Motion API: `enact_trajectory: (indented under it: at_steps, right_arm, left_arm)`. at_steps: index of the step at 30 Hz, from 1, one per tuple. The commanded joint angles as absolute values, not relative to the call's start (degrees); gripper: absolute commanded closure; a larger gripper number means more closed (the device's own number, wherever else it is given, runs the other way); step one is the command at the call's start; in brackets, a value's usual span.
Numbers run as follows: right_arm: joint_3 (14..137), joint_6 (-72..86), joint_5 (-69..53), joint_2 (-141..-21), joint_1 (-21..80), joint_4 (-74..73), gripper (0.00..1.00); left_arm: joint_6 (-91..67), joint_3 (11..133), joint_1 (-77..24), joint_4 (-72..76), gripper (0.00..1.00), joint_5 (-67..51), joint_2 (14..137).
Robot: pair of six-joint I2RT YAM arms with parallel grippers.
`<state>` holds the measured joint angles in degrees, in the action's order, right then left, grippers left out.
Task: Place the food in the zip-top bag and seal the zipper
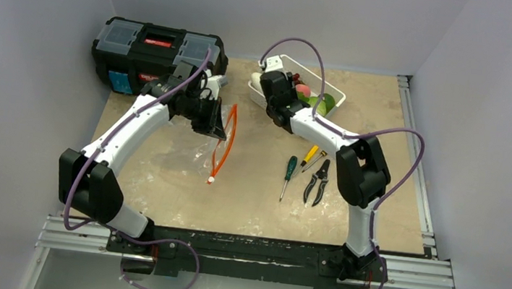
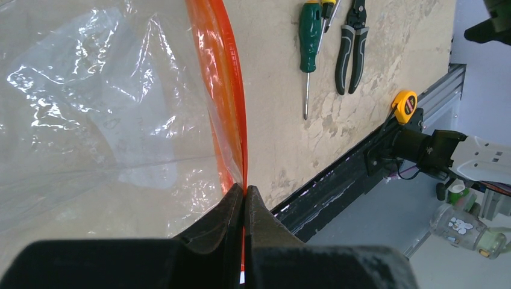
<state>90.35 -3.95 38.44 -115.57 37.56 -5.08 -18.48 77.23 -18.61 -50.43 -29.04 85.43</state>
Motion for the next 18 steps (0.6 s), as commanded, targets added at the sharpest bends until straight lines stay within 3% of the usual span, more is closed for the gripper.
enact_trajectory:
  at_steps: [1, 18]
  right_arm:
    - [92.54, -2.20, 36.75, -114.34, 36.01, -4.22, 0.52]
    - [93.54, -0.35, 30.15, -117.83, 34.48, -5.19, 0.53]
  left_arm:
    - [-19.04, 77.25, -18.47, -48.95, 1.00, -30.43, 85.39]
    - [-19.14, 77.26, -18.52, -48.99, 1.00, -30.43, 85.79]
